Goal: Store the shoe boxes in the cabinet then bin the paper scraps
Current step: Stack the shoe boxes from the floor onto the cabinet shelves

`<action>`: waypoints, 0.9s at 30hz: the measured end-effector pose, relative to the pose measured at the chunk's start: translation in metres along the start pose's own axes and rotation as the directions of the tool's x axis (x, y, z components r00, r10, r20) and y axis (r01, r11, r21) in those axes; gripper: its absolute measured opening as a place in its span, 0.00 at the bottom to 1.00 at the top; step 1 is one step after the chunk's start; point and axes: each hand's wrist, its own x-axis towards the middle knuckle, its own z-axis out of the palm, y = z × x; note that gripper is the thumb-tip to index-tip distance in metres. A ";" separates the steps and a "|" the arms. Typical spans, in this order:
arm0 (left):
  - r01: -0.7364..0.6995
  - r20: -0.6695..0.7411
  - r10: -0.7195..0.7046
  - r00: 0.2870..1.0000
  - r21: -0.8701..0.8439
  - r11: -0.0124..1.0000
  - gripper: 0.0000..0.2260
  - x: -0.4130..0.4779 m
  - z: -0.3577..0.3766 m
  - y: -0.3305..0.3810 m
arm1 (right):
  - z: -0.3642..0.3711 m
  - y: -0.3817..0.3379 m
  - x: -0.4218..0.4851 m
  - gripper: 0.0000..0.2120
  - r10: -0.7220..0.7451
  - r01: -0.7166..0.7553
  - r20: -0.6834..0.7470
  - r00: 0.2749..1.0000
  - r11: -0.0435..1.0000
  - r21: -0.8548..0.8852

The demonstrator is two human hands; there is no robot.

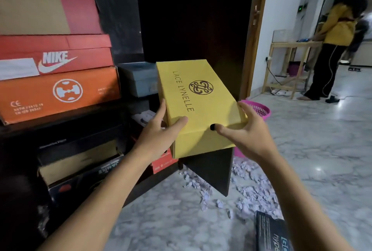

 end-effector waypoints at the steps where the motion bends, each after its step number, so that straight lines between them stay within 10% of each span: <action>1: -0.011 0.001 0.011 1.000 -0.003 1.000 0.33 0.011 -0.008 0.006 | 0.000 -0.012 0.012 0.48 -0.004 0.004 0.007 1.000 1.000 -0.014; 16: -0.033 -0.066 0.033 0.997 0.003 0.999 0.26 0.131 -0.119 0.079 | 0.048 -0.146 0.171 0.53 0.075 -0.061 0.100 0.992 0.988 -0.141; 23: -0.039 -0.080 0.046 0.996 0.083 0.996 0.43 0.193 -0.123 0.046 | 0.083 -0.120 0.243 0.44 0.127 -0.109 0.174 0.977 0.988 -0.112; 27: -0.034 -0.192 0.063 0.979 0.148 0.988 0.29 0.226 -0.118 0.034 | 0.115 -0.093 0.272 0.40 0.045 -0.044 0.028 0.999 0.999 -0.023</action>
